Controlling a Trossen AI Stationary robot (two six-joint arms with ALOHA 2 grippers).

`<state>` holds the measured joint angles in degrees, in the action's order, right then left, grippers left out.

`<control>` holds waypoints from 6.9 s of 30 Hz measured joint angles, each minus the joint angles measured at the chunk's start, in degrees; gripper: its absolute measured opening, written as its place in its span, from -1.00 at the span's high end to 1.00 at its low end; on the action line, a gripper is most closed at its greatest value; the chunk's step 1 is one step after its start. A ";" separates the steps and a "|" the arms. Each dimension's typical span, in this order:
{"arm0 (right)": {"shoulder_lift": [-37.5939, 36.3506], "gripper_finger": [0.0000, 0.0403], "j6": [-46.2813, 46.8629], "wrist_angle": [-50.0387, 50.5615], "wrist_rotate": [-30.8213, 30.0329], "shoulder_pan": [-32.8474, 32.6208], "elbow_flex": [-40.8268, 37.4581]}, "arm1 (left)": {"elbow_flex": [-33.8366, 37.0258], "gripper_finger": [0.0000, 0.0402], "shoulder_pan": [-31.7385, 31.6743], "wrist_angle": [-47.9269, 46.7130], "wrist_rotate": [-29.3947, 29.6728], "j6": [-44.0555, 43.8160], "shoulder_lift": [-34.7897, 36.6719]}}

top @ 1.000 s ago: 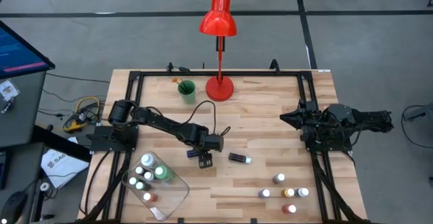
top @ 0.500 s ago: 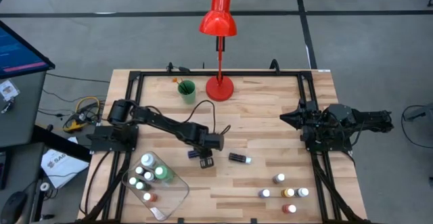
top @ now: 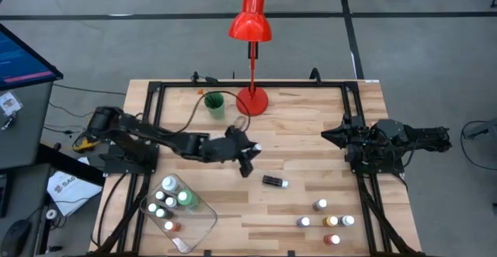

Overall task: Pick & Place Paint Supplies
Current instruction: Adjust the blue coloring bottle to the center of the table

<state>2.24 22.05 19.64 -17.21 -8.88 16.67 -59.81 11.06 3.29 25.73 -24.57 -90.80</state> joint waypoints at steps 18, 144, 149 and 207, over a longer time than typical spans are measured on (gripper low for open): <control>0.00 0.83 0.01 0.02 0.02 0.01 0.00 | 32.67 0.57 0.66 58.12 6.88 10.28 1.10; 9.62 0.83 -7.24 -47.76 -0.88 1.96 -0.02 | 15.99 0.99 -6.09 -2.77 -13.81 -3.81 57.81; 19.43 0.83 3.39 -59.56 -4.32 3.69 -0.02 | 15.99 0.99 -6.09 -5.01 -13.81 -3.80 60.42; 104.67 -0.07 -47.77 -1.28 20.64 15.67 43.01 | 15.99 0.99 -6.09 -11.49 -14.70 -5.91 63.86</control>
<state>106.91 -25.71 18.36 3.43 6.79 59.68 -43.81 4.97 -8.21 11.03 -30.48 -26.94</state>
